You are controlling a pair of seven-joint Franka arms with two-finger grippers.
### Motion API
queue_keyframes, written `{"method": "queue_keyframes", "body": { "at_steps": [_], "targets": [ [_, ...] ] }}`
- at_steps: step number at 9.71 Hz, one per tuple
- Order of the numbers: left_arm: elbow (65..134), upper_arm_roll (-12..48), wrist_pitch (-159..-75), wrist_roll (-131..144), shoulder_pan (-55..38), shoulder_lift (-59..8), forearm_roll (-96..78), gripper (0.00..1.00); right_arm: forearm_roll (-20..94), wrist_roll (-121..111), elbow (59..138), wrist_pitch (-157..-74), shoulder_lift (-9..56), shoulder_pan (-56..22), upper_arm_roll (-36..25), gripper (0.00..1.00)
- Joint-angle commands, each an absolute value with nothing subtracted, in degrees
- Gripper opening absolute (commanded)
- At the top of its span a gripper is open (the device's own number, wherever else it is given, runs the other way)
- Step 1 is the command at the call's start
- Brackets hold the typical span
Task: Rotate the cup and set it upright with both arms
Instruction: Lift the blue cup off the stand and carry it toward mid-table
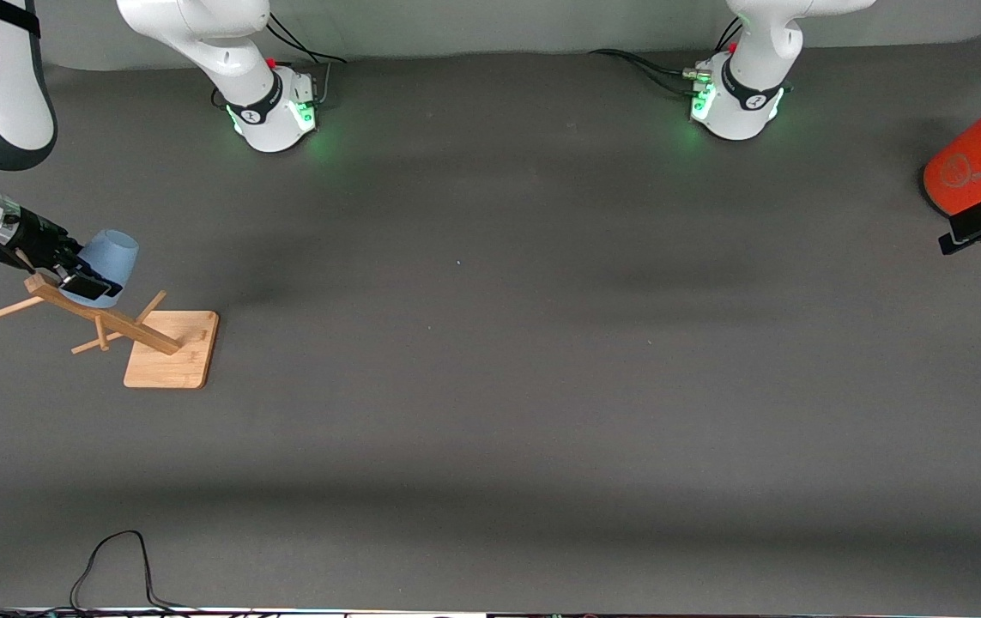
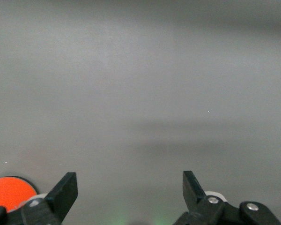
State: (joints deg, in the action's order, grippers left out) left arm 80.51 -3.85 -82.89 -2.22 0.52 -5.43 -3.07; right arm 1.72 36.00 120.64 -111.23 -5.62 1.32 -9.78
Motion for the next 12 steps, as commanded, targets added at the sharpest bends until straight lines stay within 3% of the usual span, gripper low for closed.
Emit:
{"method": "queue_keyframes", "body": {
  "at_steps": [1,7,12],
  "targets": [
    [80.6,-3.8,-83.0,-1.6,0.2,-5.4,-2.2,1.0,2.1,37.2,121.2,-109.3,-8.5,0.8,-9.9,0.49],
    [80.5,-3.7,-83.3,-1.4,-0.1,-5.9,-2.2,1.0,2.0,48.7,121.5,-101.9,-15.6,-8.0,-9.6,0.49],
    [81.0,-3.6,-80.4,-2.3,-0.6,-6.0,-2.4,1.0,2.1,74.6,119.9,-99.4,-16.7,-24.8,-9.3,0.47]
  ]
}}
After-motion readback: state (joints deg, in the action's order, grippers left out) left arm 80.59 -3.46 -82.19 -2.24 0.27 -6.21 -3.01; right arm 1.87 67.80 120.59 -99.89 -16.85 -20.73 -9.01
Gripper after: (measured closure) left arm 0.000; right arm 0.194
